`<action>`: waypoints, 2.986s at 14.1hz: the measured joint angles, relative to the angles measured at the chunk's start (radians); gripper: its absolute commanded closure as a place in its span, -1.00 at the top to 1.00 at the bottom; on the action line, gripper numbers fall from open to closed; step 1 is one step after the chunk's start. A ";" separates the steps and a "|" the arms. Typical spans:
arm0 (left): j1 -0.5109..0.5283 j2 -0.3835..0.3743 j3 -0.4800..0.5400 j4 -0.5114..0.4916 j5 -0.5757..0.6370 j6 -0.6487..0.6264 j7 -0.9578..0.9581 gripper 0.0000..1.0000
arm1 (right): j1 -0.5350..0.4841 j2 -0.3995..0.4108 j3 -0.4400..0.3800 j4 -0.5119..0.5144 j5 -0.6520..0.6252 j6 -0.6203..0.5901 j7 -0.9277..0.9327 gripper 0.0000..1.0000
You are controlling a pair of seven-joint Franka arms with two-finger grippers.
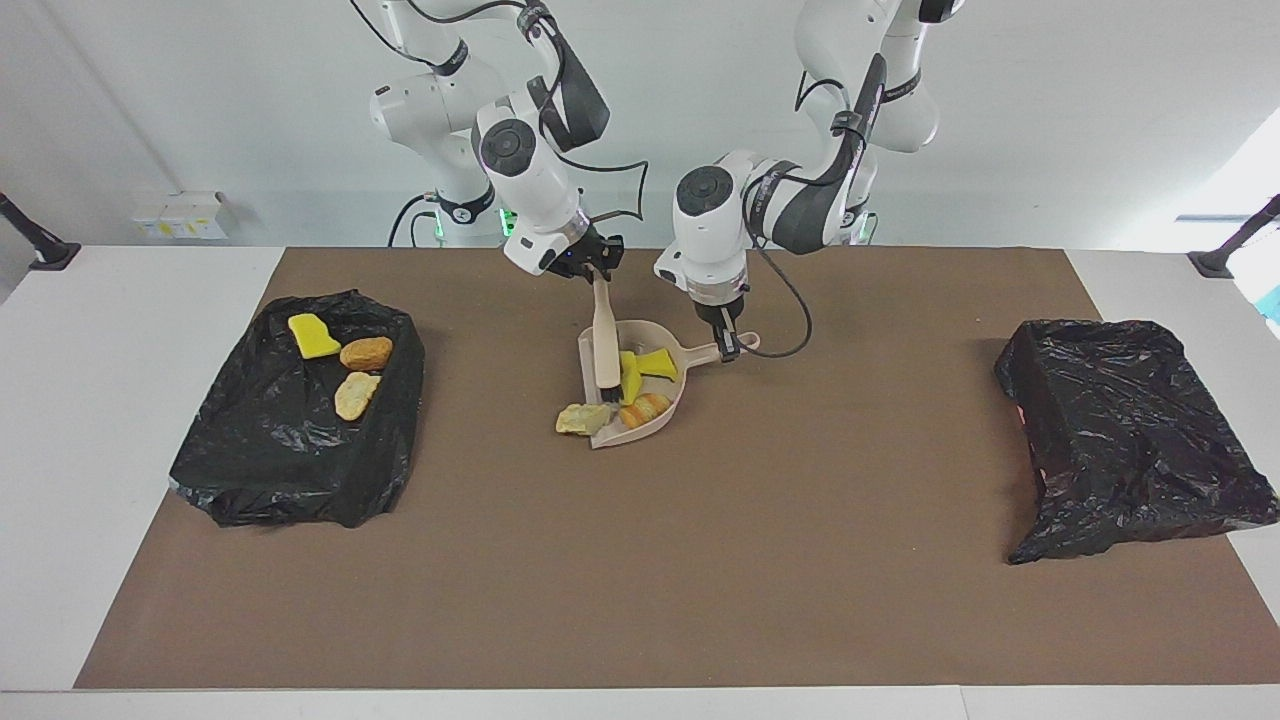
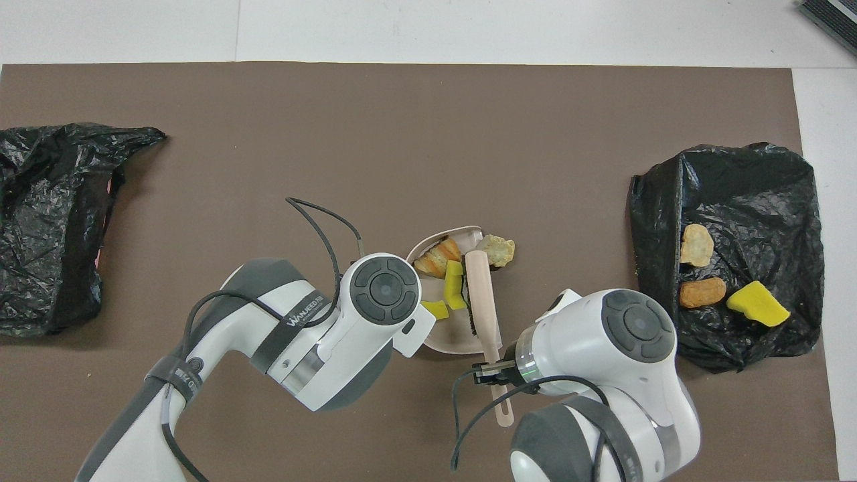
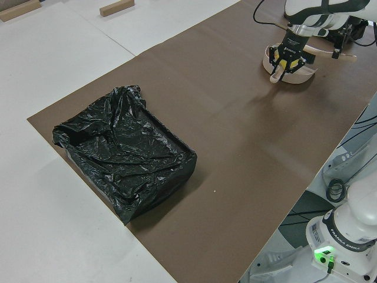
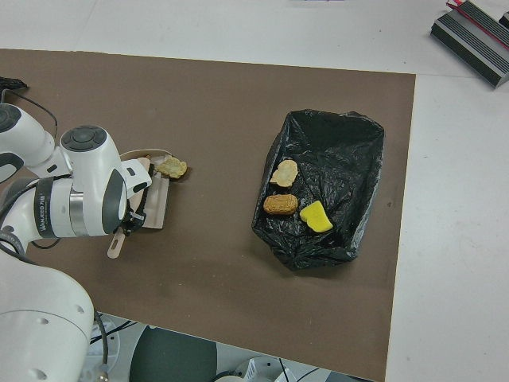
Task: Sweep and dump trash in bin
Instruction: 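Sweep the paper and yellow sponge into the dustpan with the right gripper's brush, then carry the loaded dustpan to the black bag nearest the left arm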
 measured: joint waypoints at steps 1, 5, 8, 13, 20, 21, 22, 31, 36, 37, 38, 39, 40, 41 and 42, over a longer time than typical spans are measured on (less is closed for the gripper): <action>0.001 0.000 0.003 0.000 0.000 0.000 0.000 -1.00 | -0.011 0.005 -0.002 0.023 -0.084 -0.009 -0.008 -1.00; 0.035 0.000 0.011 0.000 0.000 -0.003 -0.001 -1.00 | -0.113 0.115 -0.006 0.122 -0.283 -0.006 -0.162 -1.00; 0.068 -0.001 0.016 0.008 0.011 -0.023 0.001 -1.00 | -0.130 0.260 -0.005 0.210 -0.339 0.020 -0.179 -1.00; 0.064 -0.001 0.010 0.012 0.019 -0.033 0.000 -1.00 | -0.079 0.284 0.004 0.210 -0.089 -0.004 -0.163 -1.00; 0.063 0.000 0.002 0.000 -0.019 0.042 0.050 -1.00 | 0.021 0.208 0.006 0.216 0.028 -0.029 0.024 -1.00; 0.069 0.001 0.005 -0.003 -0.045 0.064 0.093 -1.00 | 0.020 0.181 0.002 0.218 0.011 -0.032 0.040 -1.00; 0.087 0.003 0.006 -0.007 -0.074 0.085 0.142 -1.00 | 0.018 0.153 -0.002 0.219 -0.010 -0.046 0.053 -1.00; 0.230 0.027 0.012 -0.020 -0.340 0.211 0.582 -1.00 | 0.017 -0.183 0.008 0.188 -0.067 -0.384 0.232 -1.00; 0.317 0.032 0.013 -0.020 -0.568 0.212 0.834 -1.00 | 0.016 -0.220 0.007 0.113 -0.067 -0.384 0.232 -1.00; 0.336 0.033 0.013 -0.020 -0.611 0.211 0.883 -1.00 | 0.017 -0.220 0.007 0.109 -0.067 -0.383 0.232 -1.00; 0.357 0.033 0.012 -0.019 -0.644 0.202 0.921 -1.00 | 0.023 -0.220 0.010 0.098 -0.066 -0.378 0.233 -1.00; 0.375 0.034 0.012 -0.011 -0.663 0.180 0.944 -1.00 | 0.042 -0.220 0.016 0.080 -0.066 -0.360 0.251 -1.00; 0.395 0.034 0.012 0.013 -0.668 0.134 0.954 -1.00 | 0.074 -0.219 0.025 0.053 -0.066 -0.324 0.295 -1.00; 0.419 0.033 0.012 0.043 -0.668 0.080 0.956 -1.00 | 0.109 -0.219 0.033 0.026 -0.065 -0.287 0.334 -1.00; 0.449 0.033 0.011 0.074 -0.668 0.023 0.958 -1.00 | 0.145 -0.217 0.037 -0.001 -0.062 -0.244 0.371 -1.00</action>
